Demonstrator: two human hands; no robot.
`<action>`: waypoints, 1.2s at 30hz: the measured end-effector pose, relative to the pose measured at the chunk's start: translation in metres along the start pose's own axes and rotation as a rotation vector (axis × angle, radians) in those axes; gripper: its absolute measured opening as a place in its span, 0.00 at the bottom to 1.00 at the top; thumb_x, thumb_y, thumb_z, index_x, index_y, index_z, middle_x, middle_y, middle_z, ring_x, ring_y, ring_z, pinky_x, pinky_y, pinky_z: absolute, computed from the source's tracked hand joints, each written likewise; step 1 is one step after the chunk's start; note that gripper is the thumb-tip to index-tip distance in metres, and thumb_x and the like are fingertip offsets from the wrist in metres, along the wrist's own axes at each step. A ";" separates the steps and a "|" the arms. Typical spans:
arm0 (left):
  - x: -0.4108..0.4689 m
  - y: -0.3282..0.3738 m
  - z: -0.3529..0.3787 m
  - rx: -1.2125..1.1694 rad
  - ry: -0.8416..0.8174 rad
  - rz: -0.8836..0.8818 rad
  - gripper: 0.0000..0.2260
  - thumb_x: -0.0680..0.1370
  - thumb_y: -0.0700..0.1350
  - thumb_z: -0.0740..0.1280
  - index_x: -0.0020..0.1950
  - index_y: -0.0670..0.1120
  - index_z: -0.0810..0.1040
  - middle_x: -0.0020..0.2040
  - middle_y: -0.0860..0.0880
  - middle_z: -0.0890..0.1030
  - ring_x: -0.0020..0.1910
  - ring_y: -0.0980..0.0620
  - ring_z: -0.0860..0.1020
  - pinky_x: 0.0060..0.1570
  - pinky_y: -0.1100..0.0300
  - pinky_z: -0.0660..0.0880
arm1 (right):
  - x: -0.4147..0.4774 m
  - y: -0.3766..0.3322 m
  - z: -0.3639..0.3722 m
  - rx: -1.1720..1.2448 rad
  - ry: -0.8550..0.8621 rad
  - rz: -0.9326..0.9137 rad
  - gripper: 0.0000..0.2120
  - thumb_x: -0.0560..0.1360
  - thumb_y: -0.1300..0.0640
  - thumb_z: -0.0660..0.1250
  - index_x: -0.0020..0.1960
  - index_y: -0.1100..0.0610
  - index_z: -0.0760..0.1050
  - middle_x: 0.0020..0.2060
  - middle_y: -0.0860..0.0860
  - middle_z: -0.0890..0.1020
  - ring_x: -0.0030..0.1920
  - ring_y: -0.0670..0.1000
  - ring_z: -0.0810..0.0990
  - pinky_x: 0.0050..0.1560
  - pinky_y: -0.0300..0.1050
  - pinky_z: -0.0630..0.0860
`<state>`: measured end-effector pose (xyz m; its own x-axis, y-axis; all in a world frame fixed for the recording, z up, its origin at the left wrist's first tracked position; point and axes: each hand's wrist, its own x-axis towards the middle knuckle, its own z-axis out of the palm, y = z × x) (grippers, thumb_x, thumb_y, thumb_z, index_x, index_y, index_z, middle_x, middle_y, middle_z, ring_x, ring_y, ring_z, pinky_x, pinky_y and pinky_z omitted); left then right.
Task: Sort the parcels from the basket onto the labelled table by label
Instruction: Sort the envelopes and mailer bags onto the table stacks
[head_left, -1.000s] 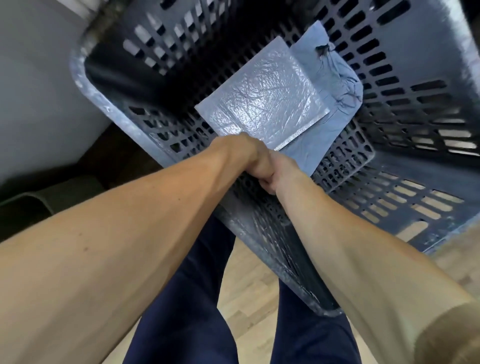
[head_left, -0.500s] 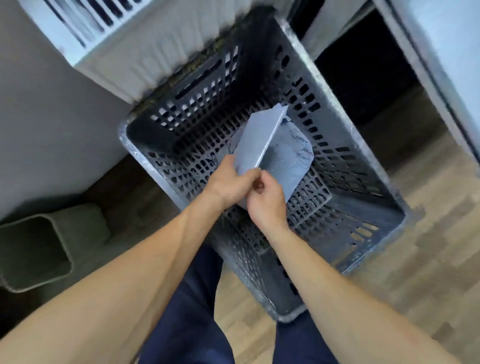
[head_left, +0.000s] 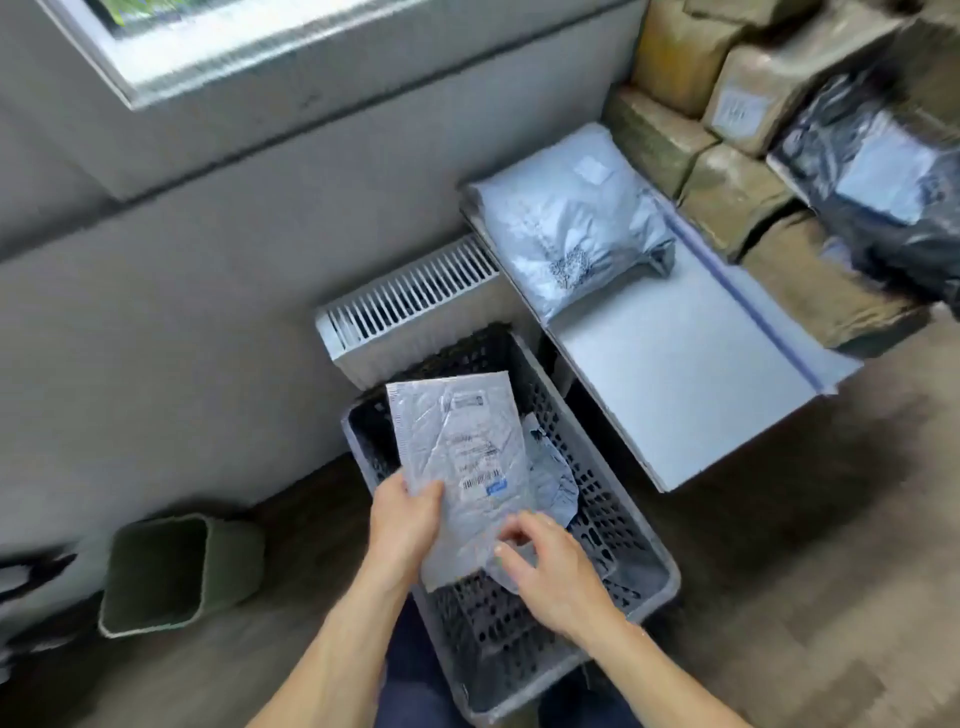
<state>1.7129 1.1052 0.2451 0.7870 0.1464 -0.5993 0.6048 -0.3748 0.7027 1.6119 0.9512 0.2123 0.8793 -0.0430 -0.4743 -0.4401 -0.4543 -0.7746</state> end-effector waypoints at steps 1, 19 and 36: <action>-0.013 0.012 -0.007 -0.018 0.010 0.026 0.06 0.79 0.38 0.69 0.53 0.44 0.84 0.46 0.51 0.85 0.40 0.60 0.79 0.28 0.73 0.70 | -0.005 -0.005 -0.017 -0.006 0.038 0.003 0.03 0.82 0.50 0.65 0.55 0.45 0.76 0.53 0.39 0.78 0.58 0.41 0.77 0.56 0.36 0.70; -0.176 0.258 -0.151 -0.300 0.441 0.672 0.20 0.78 0.40 0.74 0.66 0.44 0.71 0.62 0.44 0.80 0.54 0.52 0.80 0.55 0.54 0.77 | -0.052 -0.275 -0.273 -0.050 0.196 -0.608 0.03 0.79 0.62 0.71 0.45 0.58 0.80 0.39 0.47 0.84 0.40 0.46 0.81 0.42 0.40 0.76; -0.306 0.391 -0.146 0.896 0.372 1.465 0.07 0.82 0.46 0.67 0.44 0.49 0.77 0.39 0.55 0.79 0.36 0.54 0.77 0.38 0.55 0.73 | -0.207 -0.460 -0.350 -1.073 0.438 -1.089 0.11 0.79 0.57 0.72 0.61 0.52 0.81 0.53 0.51 0.83 0.50 0.51 0.83 0.50 0.49 0.82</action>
<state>1.7263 1.0472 0.7590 0.6335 -0.6077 0.4789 -0.7105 -0.7020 0.0491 1.6959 0.8576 0.8138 0.7399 0.5519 0.3845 0.5678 -0.8190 0.0831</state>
